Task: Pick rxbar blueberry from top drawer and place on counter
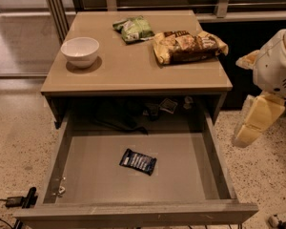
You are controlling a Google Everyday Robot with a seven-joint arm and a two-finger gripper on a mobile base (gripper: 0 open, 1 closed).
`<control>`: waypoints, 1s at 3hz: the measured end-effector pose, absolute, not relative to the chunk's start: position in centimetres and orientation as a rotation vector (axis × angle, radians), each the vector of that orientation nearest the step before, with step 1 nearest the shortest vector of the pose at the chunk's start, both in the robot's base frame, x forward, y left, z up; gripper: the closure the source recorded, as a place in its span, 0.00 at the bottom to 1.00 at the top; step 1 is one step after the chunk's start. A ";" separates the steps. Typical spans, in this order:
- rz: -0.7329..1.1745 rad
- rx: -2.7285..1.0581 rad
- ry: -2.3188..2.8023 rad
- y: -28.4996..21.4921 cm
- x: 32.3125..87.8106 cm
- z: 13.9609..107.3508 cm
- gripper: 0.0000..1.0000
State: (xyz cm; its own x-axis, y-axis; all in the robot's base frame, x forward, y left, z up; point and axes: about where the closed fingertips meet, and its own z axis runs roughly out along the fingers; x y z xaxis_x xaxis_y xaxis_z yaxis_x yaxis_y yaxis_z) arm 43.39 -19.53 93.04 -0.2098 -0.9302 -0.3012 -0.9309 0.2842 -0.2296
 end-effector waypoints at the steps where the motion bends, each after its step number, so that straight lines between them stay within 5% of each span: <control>1: 0.089 -1.633 2.148 -17.8 43.4 89.2 0.00; 3: 0.147 -1.349 1.969 -15.6 48.3 86.7 0.00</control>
Offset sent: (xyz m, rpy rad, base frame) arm 0.0379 0.0391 -0.0905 0.3694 -0.1796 -0.0927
